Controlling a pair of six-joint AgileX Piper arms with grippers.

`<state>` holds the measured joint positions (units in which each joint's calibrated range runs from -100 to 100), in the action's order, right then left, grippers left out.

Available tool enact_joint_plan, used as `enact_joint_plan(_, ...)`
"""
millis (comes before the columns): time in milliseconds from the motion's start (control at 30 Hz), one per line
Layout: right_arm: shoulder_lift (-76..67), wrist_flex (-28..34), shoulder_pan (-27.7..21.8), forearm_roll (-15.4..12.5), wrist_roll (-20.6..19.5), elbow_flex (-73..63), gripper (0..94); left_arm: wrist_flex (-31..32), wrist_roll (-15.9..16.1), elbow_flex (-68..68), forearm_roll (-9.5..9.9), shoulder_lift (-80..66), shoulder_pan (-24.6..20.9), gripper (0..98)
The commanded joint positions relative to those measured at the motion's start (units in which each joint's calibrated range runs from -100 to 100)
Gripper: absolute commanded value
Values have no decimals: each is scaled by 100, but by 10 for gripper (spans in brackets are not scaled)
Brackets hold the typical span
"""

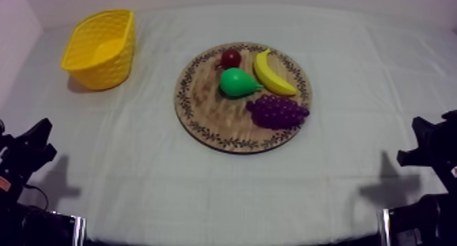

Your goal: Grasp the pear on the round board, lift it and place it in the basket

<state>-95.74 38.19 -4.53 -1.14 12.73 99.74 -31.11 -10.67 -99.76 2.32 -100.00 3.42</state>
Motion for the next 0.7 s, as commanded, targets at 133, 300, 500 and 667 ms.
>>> enact_joint_plan(133,-2,4,1,0,-1,4,3,-762,486,165,0,0,-63,0)
enact_joint_plan(300,-2,4,1,0,-3,4,3,-762,531,165,0,0,-63,0)
enact_joint_plan(500,-2,4,1,0,-2,4,3,-772,647,182,23,8,-57,1)
enact_joint_plan(667,-2,4,1,0,-3,4,3,-803,691,972,284,522,67,1)
